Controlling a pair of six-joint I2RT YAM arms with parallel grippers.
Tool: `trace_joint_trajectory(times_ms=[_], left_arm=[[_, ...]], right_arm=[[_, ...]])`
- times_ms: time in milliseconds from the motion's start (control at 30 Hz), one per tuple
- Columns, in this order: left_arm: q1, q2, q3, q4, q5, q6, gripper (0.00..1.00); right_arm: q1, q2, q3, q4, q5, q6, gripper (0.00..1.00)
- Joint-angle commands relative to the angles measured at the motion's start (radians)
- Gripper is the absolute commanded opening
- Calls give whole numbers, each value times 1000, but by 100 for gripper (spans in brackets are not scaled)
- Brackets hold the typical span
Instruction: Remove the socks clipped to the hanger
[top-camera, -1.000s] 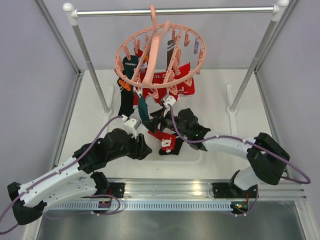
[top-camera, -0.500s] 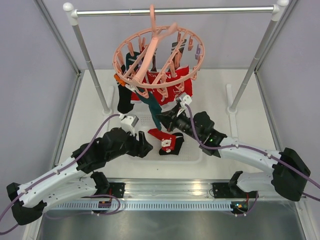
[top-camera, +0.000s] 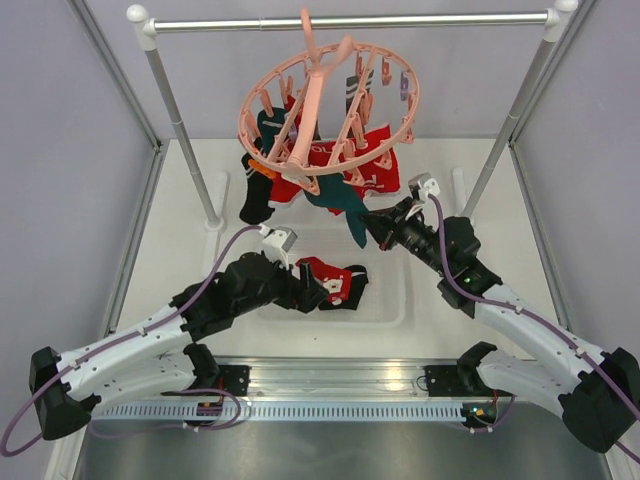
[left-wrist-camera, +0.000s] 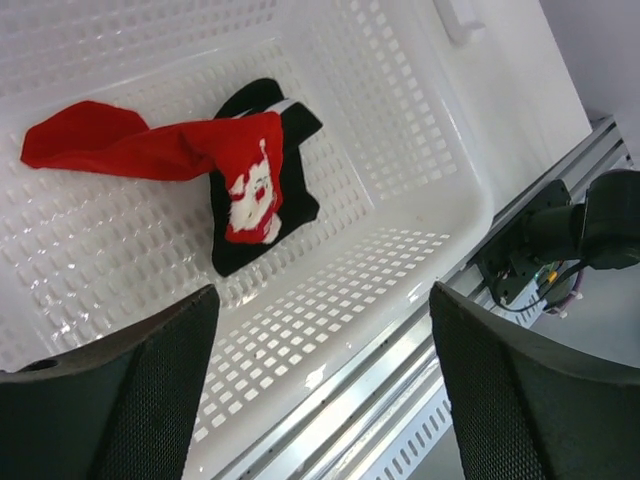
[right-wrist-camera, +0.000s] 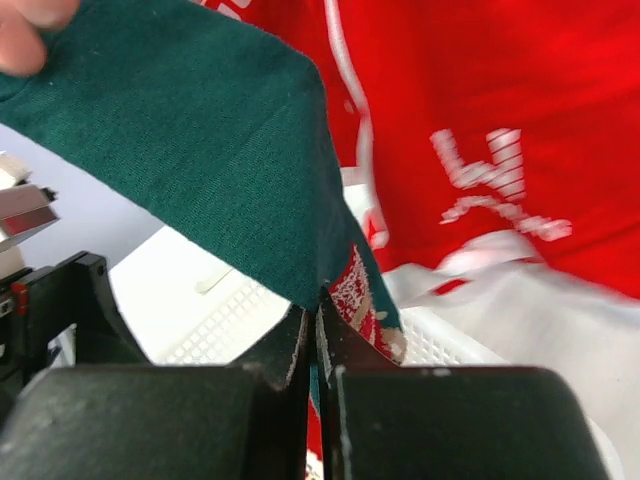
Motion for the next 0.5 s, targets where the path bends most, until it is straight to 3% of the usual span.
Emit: trace_joint_trajectory(times_ms=[0,267,467], left_arm=[[-2,22,-21,176,31,-6,89],[5,63,-58,420,-13,66,94],[5,114,-29,485,-29,142,94]], right_arm=[[-27,-21,2,-23,-111,26,1],[-36,28,36,-26,-294,66,1],[-39,74,41,40,-401,149,1]])
